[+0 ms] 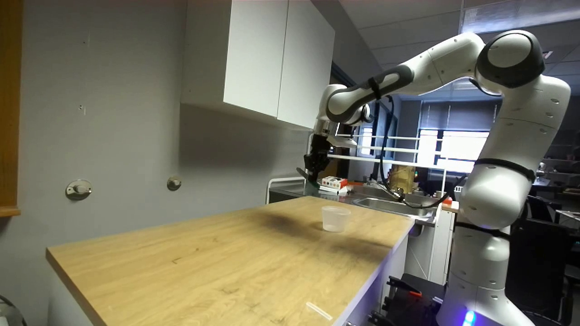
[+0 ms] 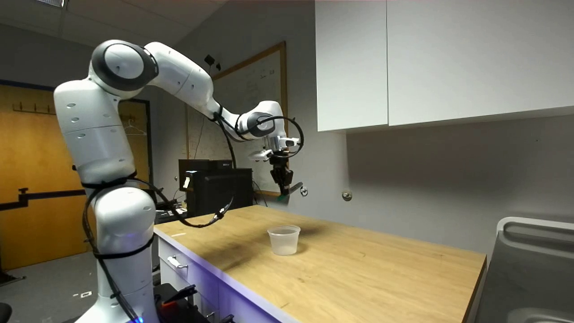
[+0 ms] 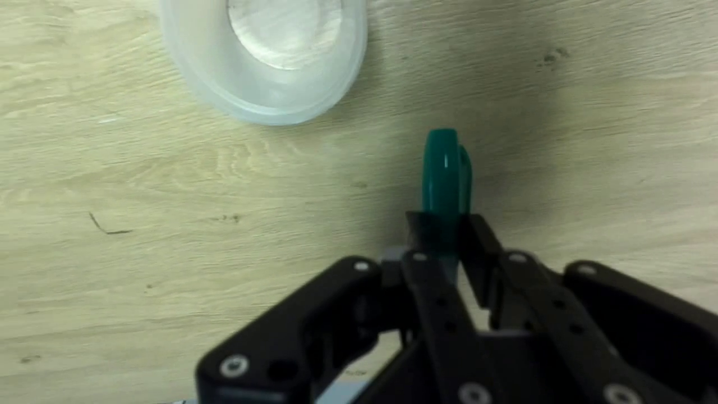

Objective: Plcae the marker in the bowl

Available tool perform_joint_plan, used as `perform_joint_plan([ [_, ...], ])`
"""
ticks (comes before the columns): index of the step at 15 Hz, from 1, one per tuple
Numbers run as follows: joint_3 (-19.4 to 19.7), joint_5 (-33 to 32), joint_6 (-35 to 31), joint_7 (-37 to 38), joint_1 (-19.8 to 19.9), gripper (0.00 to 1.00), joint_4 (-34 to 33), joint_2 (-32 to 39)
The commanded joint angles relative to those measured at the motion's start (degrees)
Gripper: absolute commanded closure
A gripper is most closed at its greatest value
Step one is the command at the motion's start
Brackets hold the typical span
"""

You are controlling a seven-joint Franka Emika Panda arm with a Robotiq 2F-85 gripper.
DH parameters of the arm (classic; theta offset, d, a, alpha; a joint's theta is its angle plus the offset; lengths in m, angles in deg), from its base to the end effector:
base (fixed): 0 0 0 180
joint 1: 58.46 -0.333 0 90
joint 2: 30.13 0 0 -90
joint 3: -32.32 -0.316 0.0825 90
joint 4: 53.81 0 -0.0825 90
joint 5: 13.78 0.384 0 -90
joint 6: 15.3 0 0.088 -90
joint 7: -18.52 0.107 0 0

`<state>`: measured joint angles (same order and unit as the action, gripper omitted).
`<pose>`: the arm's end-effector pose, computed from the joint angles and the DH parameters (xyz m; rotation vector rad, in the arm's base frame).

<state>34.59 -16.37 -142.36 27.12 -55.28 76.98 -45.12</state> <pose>0.4844 -0.0485 0.4789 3.0847 -0.3425 0.3069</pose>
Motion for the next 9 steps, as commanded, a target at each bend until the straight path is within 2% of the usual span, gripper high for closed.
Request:
perform_joint_plan([
  [1, 1.31, 0.05, -4.41, 1.31, 2.48, 0.92, 7.98, -6.70],
  [9, 1.82, 0.87, -10.03, 2.35, 5.42, 0.92, 18.60, -11.15],
])
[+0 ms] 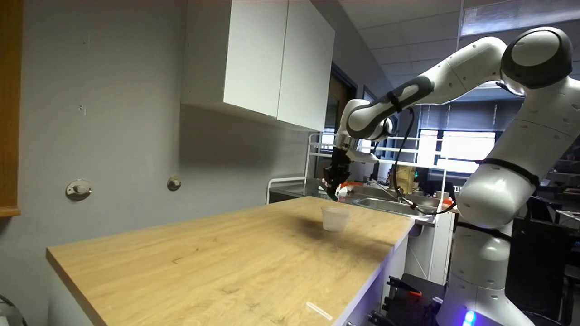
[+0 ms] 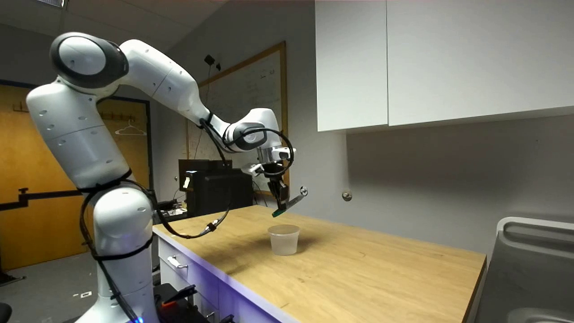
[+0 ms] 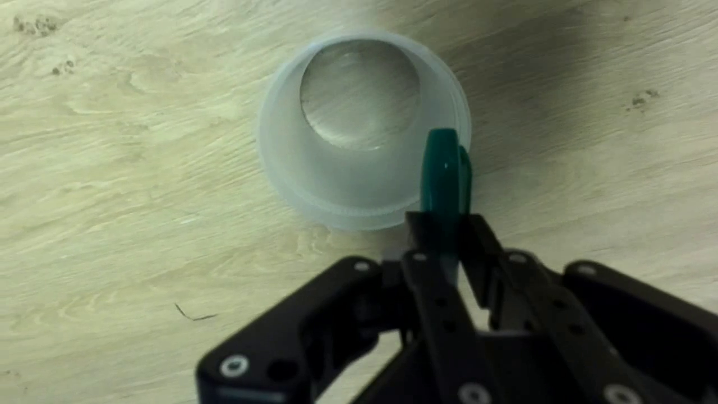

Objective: Plcae the marker in the bowl

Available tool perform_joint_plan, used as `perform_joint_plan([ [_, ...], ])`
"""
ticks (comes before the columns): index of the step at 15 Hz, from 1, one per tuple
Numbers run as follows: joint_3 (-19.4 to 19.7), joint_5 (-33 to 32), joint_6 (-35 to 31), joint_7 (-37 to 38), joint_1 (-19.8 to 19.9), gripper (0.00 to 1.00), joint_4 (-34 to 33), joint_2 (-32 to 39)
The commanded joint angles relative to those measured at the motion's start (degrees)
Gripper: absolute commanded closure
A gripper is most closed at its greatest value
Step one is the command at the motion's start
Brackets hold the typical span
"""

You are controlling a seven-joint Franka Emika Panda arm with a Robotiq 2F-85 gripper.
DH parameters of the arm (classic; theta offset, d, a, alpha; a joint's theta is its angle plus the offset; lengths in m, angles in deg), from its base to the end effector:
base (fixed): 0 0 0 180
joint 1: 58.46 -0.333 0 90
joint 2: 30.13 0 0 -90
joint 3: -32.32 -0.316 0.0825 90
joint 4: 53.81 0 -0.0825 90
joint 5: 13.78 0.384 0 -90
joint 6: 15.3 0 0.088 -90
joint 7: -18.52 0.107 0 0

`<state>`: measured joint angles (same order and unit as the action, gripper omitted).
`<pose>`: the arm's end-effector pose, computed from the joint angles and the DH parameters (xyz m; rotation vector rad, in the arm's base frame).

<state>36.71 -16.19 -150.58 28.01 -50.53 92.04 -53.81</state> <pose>0.4177 -0.0922 0.4361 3.0662 -0.5441 0.3565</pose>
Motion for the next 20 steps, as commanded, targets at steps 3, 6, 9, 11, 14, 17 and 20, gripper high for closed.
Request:
perform_joint_plan([
  [3, -0.15, 1.23, -3.37, 2.11, 1.01, 0.92, 6.32, -2.79],
  [6, 0.11, 2.00, -4.57, 2.37, 1.45, 0.92, 8.42, -3.18],
  [9, 0.27, 2.81, -5.40, 2.14, 1.71, 0.92, 9.89, -4.02],
  [11, 0.44, 3.59, -5.56, 1.80, 1.68, 0.92, 10.47, -4.64],
  [14, 0.31, 3.74, -5.13, 1.80, 1.91, 0.92, 10.77, -5.99],
  [17, 0.22, 3.70, -4.71, 1.77, 2.05, 0.56, 10.57, -6.93],
  [20, 0.19, 3.83, -4.61, 1.64, 1.93, 0.35, 10.46, -7.45],
])
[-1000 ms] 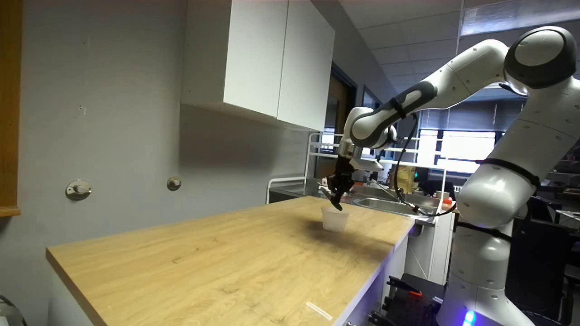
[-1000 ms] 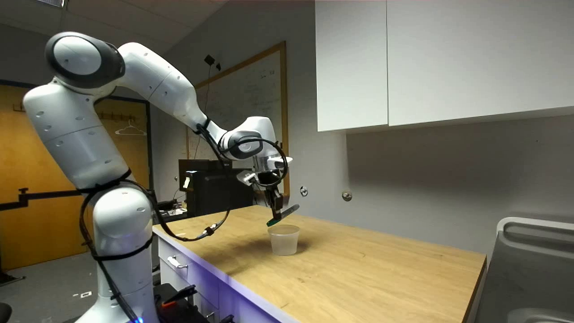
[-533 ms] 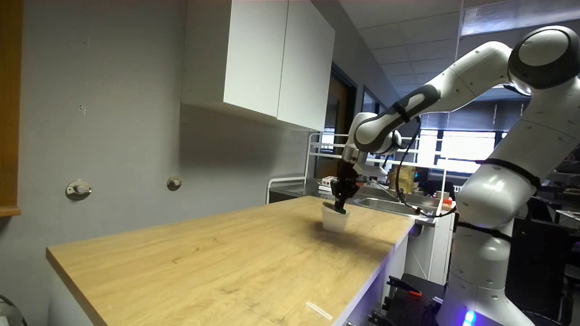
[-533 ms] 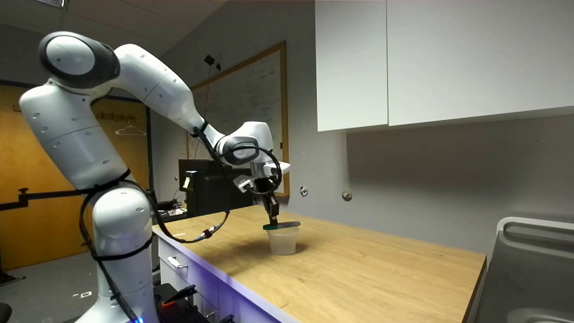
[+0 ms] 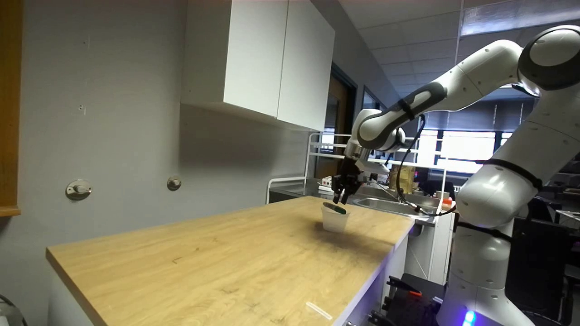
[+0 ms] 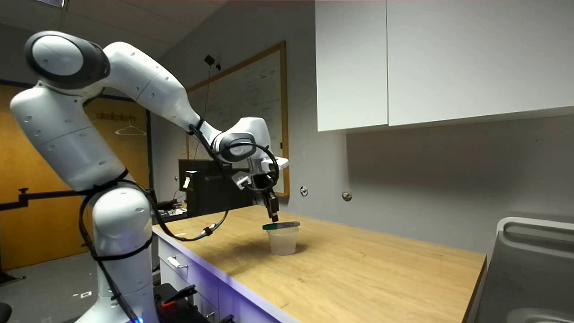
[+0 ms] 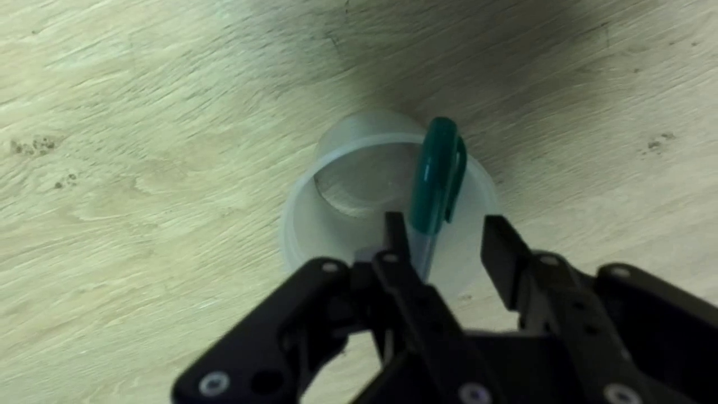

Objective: Plcae the marker in the bowl

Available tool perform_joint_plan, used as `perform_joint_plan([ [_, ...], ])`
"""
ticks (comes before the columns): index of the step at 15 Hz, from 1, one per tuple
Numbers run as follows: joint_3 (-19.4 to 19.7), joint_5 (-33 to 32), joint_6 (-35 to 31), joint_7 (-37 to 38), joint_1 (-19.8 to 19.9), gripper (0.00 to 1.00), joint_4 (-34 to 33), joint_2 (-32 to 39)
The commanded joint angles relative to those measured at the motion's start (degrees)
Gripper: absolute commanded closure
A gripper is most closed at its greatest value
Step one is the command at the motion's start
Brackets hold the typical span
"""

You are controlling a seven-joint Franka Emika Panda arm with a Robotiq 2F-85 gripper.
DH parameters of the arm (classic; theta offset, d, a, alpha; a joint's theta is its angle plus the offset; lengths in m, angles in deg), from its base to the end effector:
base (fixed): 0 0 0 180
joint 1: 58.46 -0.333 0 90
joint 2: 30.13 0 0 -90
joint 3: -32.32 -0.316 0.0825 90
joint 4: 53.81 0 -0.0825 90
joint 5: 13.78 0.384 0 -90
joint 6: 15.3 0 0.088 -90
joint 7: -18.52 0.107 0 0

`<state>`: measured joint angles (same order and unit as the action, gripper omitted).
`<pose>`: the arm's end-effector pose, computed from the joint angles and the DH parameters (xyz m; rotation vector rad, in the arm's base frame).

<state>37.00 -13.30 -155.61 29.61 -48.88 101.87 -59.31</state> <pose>0.3752 -0.0941 0.4035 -3.0039 0.6760 -0.3720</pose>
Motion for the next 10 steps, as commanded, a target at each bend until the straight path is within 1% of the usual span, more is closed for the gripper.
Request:
perform_joint_plan([
  [1, -0.07, 1.02, 0.39, -0.02, 0.23, 0.29, 0.65, -2.05],
  [2, -0.04, 1.08, 0.43, -0.11, 0.19, 0.20, 0.66, -2.17],
  [4, -0.13, 1.14, 0.78, -0.13, 0.06, 0.07, 0.48, -2.30],
  [5, -0.37, 0.35, 0.20, -0.22, 0.36, 0.01, -0.07, -0.75],
  [6, -0.37, 0.34, 0.21, -0.22, 0.36, 0.16, -0.07, -0.74],
  [8, -0.37, 0.33, 0.20, -0.23, 0.35, 0.01, -0.07, -0.56],
  [10, -0.36, 0.33, 0.20, -0.23, 0.35, 0.00, -0.07, -0.50],
])
